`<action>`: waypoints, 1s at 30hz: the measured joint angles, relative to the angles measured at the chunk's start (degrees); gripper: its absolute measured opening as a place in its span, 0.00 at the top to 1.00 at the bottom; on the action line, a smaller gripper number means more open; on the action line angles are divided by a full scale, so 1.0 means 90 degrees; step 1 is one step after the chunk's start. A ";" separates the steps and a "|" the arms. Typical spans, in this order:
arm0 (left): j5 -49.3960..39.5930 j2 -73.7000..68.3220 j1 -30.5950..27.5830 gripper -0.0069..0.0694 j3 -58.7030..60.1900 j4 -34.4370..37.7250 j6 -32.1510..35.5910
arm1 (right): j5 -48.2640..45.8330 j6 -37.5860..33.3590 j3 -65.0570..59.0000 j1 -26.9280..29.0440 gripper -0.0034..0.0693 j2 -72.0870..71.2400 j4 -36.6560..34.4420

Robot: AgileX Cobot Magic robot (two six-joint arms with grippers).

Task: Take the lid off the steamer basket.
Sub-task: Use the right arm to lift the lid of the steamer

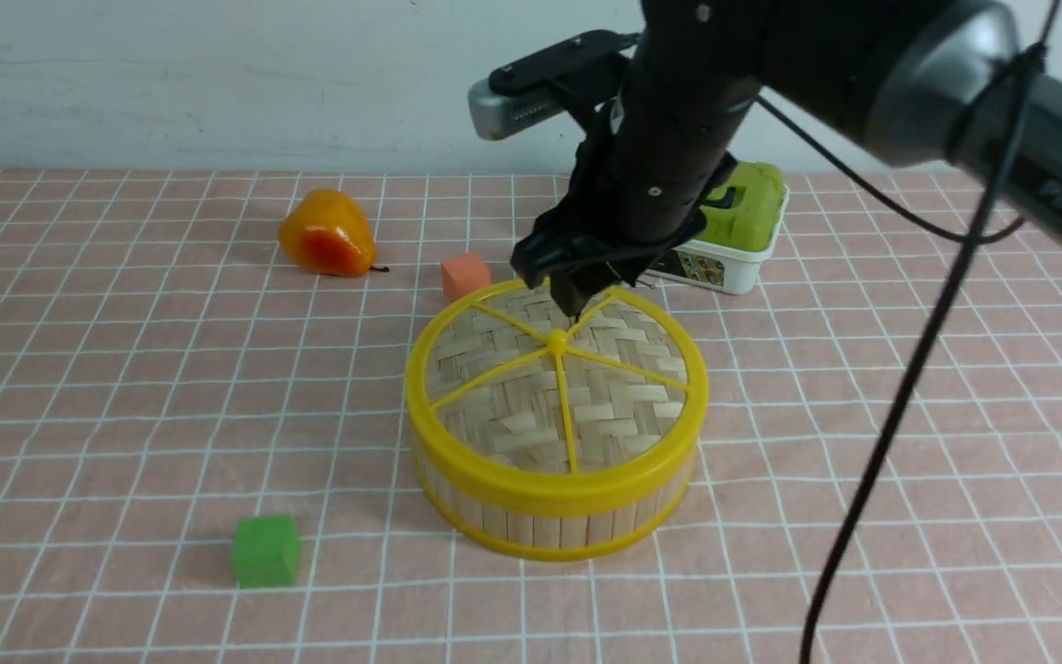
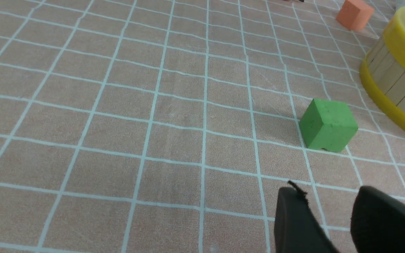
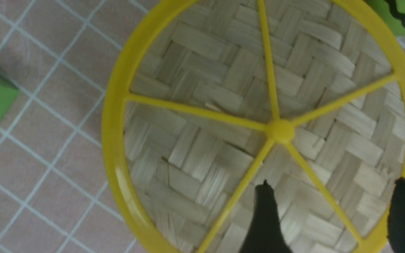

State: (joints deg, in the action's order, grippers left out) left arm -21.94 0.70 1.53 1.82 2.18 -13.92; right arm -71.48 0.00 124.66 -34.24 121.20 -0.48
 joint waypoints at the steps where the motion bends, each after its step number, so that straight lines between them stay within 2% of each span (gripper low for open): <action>1: 0.0000 0.0000 0.0000 0.60 0.0000 0.0000 0.0000 | 0.0000 0.0000 0.0063 0.0000 0.35 0.0083 0.0000; 9: 0.0000 0.0000 0.0000 0.60 0.0000 0.0000 0.0000 | 0.0033 0.0099 0.0268 0.0000 0.34 0.0722 -0.0022; 17: 0.0000 0.0000 0.0000 0.60 0.0000 0.0000 0.0000 | 0.0343 0.0303 0.0268 0.0000 0.44 0.0988 -0.0022; 21: 0.0000 0.0000 0.0000 0.60 0.0000 0.0000 0.0000 | 0.0374 0.0329 0.0273 0.0000 0.53 0.1004 -0.0064; 24: 0.0000 0.0000 0.0000 0.60 0.0000 0.0000 0.0000 | 0.0387 0.0329 0.0287 0.0000 0.65 0.1004 -0.0070; 26: 0.0000 0.0000 0.0000 0.60 0.0000 0.0000 0.0000 | 0.0399 0.0329 0.0306 0.0000 0.82 0.1004 -0.0036; 30: 0.0000 0.0000 0.0000 0.60 0.0000 0.0000 0.0000 | 0.0355 0.0329 0.0348 0.0000 0.84 0.0990 -0.0008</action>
State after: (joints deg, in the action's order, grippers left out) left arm -21.94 0.70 1.53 1.82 2.18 -13.92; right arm -68.29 2.96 127.79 -34.24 130.11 -0.55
